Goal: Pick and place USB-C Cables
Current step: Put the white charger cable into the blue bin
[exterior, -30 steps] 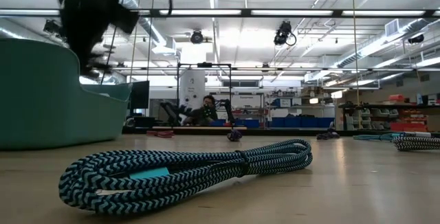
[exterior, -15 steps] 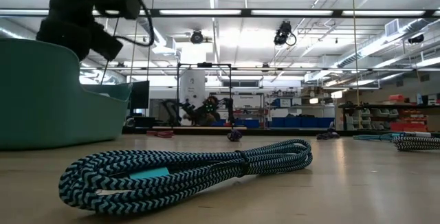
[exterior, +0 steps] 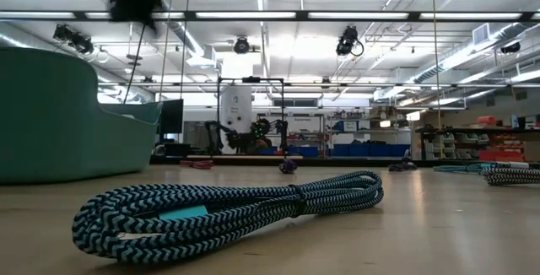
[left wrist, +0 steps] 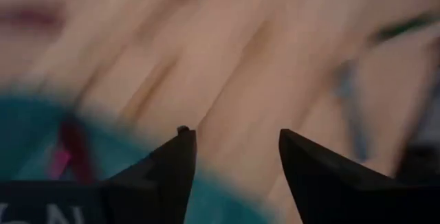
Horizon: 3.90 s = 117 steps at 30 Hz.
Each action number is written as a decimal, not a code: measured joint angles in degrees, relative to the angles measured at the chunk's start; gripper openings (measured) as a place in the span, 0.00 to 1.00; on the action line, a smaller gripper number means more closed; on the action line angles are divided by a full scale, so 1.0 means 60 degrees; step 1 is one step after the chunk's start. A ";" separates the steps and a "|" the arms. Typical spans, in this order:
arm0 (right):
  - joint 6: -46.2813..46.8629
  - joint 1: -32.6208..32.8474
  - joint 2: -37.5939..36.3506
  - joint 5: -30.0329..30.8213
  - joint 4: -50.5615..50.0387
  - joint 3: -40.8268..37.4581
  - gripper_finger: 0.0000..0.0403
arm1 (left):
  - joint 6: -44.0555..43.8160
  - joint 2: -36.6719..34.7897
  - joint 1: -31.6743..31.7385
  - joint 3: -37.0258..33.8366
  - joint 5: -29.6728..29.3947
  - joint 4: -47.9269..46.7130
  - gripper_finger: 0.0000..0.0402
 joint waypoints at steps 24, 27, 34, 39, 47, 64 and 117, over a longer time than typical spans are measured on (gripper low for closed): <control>0.2638 0.0565 0.0172 -0.0403 -0.5230 0.0201 0.15 | 0.2447 0.1776 -0.1073 0.0021 -0.0961 0.9218 0.38; 0.3469 0.0667 0.0303 -0.0741 -0.5334 -0.0631 0.17 | 0.2316 0.1820 -0.1072 0.0022 -0.0965 0.9212 0.38; 0.4879 -0.0402 0.0884 -0.2076 -0.5180 -0.2544 0.34 | 0.2321 0.1882 -0.1046 0.0022 -0.0963 0.9178 0.37; 0.3703 -0.0924 0.1440 -0.2286 -0.4314 -0.3385 0.43 | 0.2325 0.1889 -0.1039 0.0018 -0.0965 0.9167 0.38; 0.1616 -0.1059 0.2960 -0.2233 -0.2161 -0.3683 0.41 | 0.2317 0.1889 -0.1039 0.0018 -0.0965 0.9159 0.37; 0.1270 -0.1085 0.2528 0.0451 -0.1201 -0.2462 0.08 | 0.2310 0.1886 -0.1050 0.0018 -0.0964 0.9170 0.36; -0.4131 -0.2436 -0.0004 0.1817 0.8924 -0.2055 0.40 | -0.0244 -0.0074 -0.0835 0.1686 -0.3587 -0.1348 0.08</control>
